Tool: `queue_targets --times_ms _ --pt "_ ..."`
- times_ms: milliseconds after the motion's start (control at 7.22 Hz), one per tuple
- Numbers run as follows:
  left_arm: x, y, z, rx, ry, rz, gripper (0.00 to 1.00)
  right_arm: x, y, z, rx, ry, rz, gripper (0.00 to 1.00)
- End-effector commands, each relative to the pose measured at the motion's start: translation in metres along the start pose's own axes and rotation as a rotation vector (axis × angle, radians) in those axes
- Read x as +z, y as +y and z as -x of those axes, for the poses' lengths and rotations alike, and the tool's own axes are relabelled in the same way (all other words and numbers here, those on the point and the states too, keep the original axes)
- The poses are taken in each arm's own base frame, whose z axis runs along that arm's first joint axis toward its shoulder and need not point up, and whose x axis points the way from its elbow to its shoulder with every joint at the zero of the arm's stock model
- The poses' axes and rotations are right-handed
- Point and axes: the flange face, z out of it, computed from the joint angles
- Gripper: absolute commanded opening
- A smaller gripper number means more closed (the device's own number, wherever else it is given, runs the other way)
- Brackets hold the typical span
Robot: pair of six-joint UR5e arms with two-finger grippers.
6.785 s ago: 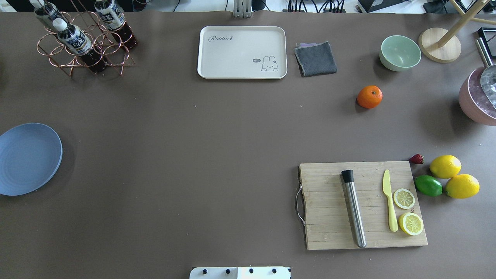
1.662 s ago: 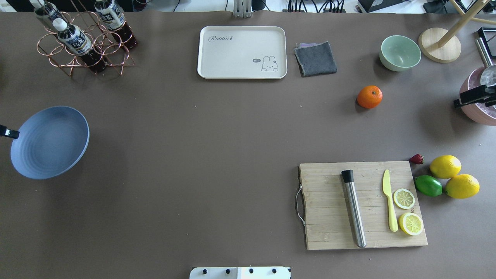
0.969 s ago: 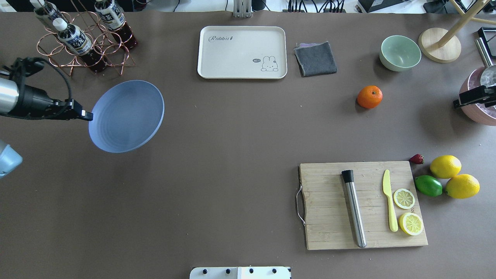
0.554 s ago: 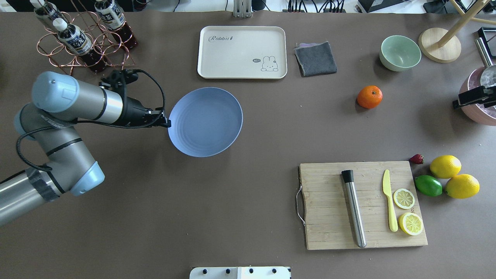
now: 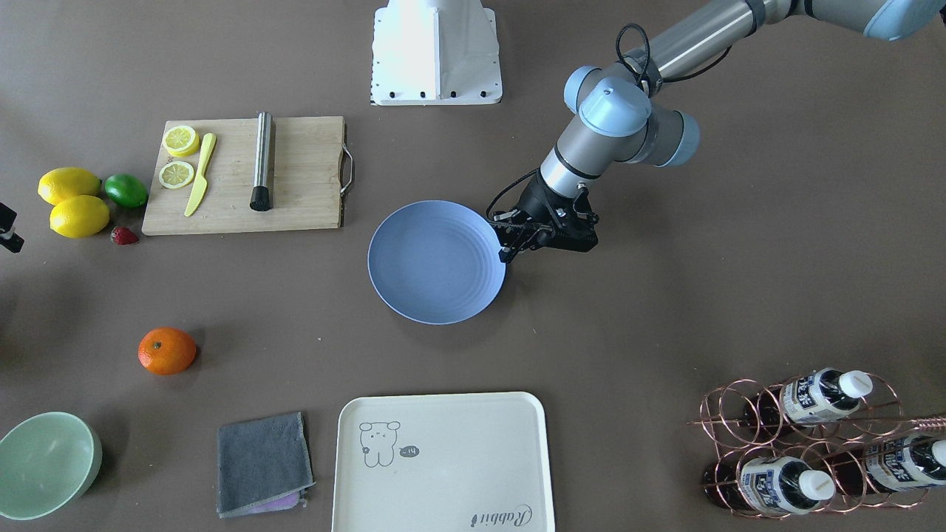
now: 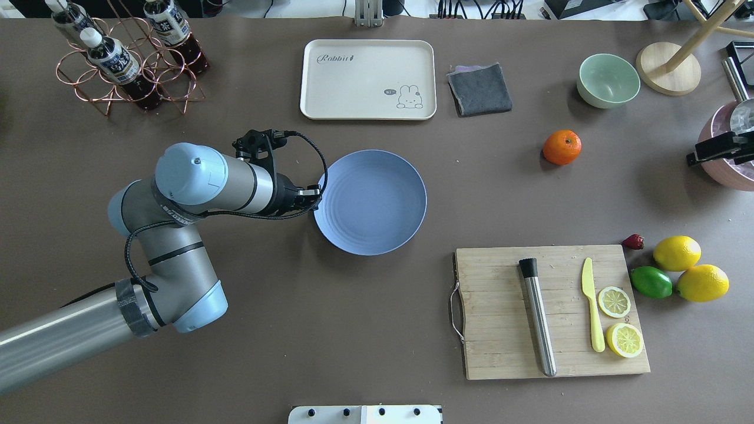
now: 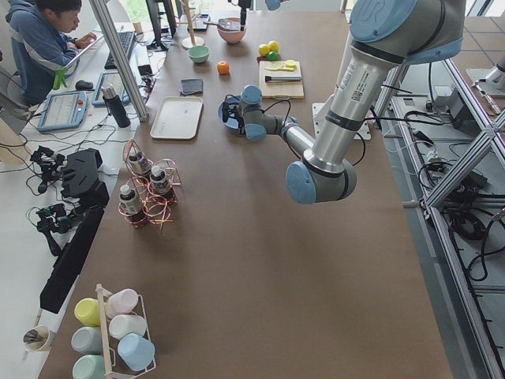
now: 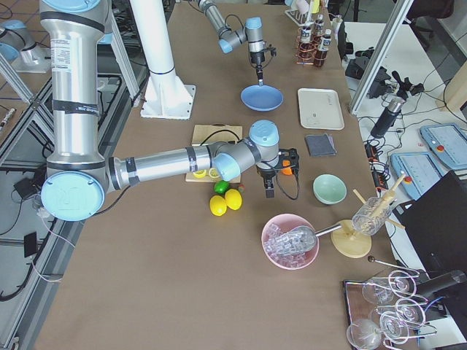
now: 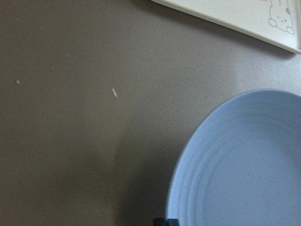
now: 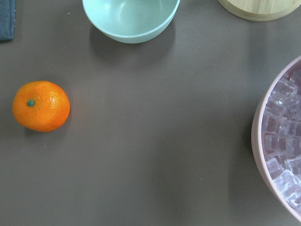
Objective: Pick orange to plate
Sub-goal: 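Release the plate and withdraw the left arm while the right arm reaches toward the orange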
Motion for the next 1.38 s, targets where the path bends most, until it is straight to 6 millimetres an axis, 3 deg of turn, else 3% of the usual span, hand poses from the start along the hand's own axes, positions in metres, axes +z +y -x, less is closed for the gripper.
queue_targets --times_ms 0,138,277,415,554,692,969,1108,1246 --pt "0.005 0.006 -0.003 0.009 -0.014 -0.009 0.00 0.001 0.000 0.001 -0.002 0.002 0.002 1.00" --pt "0.005 0.006 -0.003 0.014 -0.012 -0.009 0.56 0.003 0.000 0.002 -0.004 0.001 0.004 1.00" --pt "-0.001 0.006 0.000 0.015 -0.009 -0.014 0.98 0.003 0.000 0.004 -0.007 -0.002 0.004 1.00" --pt "-0.022 -0.004 0.015 0.045 -0.003 -0.024 0.98 0.001 -0.005 0.009 -0.010 -0.005 -0.002 1.00" --pt "-0.062 -0.034 0.053 0.098 -0.030 0.019 0.98 0.002 -0.018 0.020 -0.015 -0.009 -0.002 1.00" --pt "-0.115 -0.075 0.111 0.120 -0.071 0.031 0.98 0.011 -0.028 0.038 -0.010 -0.017 0.006 1.00" --pt "-0.188 -0.101 0.233 0.214 -0.141 0.056 0.98 0.046 -0.046 0.114 0.051 0.048 0.021 0.99" --pt "-0.222 -0.107 0.290 0.251 -0.167 0.069 0.98 0.061 -0.055 0.141 0.064 0.067 0.042 0.99" --pt "-0.252 -0.117 0.332 0.279 -0.170 0.079 0.98 0.082 -0.067 0.153 0.075 0.091 0.048 0.99"
